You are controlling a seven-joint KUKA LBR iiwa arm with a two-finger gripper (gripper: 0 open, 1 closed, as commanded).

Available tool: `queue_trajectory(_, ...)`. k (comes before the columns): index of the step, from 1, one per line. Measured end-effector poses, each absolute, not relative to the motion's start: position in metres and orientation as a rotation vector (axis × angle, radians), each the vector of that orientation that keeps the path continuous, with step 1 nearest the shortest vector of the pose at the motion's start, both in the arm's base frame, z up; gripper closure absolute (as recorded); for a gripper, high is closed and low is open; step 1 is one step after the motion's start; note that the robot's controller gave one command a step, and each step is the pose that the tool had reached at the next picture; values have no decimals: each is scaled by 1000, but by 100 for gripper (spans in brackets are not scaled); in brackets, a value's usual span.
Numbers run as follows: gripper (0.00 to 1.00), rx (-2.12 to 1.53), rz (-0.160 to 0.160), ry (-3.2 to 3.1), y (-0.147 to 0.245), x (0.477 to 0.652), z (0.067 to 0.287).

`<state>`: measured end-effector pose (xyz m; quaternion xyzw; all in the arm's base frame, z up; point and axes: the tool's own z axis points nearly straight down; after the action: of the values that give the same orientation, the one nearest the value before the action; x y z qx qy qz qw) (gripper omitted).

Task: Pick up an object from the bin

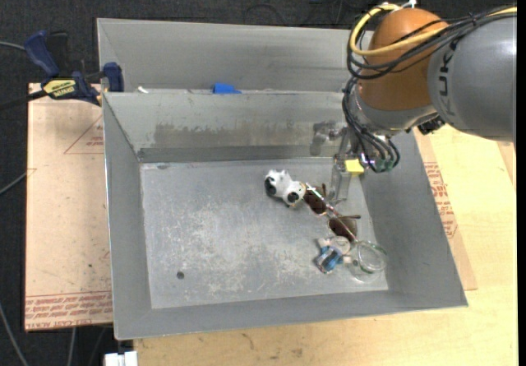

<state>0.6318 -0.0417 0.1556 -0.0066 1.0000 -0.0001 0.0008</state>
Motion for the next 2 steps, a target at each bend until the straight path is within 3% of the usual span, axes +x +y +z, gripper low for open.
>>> queue_trajectory(1, 0, -38, 1, 3137, -41, 615, 114)
queue_trajectory(2, 100, -121, 0, 3135, -56, 586, 71)
